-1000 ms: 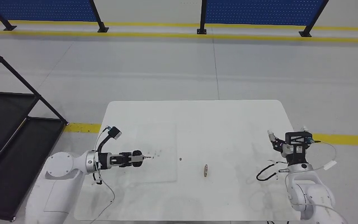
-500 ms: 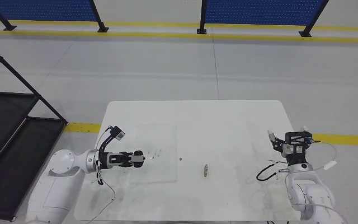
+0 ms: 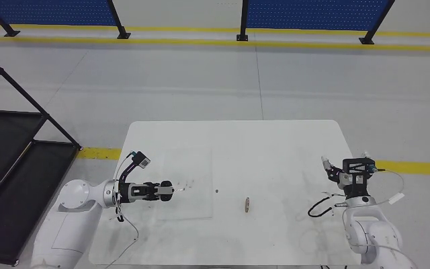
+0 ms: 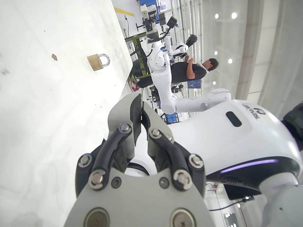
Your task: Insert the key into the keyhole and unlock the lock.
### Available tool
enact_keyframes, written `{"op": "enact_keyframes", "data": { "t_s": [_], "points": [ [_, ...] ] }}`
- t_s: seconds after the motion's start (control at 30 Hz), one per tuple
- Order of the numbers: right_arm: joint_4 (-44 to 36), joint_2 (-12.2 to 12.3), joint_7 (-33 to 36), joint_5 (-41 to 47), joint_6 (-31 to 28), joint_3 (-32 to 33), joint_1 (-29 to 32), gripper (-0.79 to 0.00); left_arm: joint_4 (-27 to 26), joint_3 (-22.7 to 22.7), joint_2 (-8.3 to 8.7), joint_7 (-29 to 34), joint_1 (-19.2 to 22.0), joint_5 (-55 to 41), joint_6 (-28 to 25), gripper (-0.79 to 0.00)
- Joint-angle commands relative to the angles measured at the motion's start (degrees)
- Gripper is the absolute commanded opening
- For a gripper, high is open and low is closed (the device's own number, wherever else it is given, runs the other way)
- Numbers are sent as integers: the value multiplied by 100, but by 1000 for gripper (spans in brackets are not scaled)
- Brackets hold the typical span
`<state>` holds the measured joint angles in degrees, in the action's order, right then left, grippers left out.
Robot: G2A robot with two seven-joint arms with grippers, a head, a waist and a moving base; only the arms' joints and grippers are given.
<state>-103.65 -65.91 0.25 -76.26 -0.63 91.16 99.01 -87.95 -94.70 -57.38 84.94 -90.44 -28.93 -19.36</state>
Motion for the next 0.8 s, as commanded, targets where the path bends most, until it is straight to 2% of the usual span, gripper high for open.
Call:
{"op": "enact_keyframes", "data": {
  "t_s": [0.0,0.2,0.4,0.6,0.77],
  "points": [
    [-171,-9,146,-57,-114,-145,-19,0,0,0,0,0,0,0,0,-785],
    [-905,-37,950,-508,-166,-636,76,0,0,0,0,0,0,0,0,-785],
    [-1463,-68,2093,-653,-330,-1135,45,0,0,0,0,0,0,0,0,-785],
    [-1770,-124,3787,-24,-433,-1615,-232,0,0,0,0,0,0,0,0,-785],
    [-1786,-191,5471,877,-103,-1911,-653,0,0,0,0,0,0,0,0,-785]
  ]
}}
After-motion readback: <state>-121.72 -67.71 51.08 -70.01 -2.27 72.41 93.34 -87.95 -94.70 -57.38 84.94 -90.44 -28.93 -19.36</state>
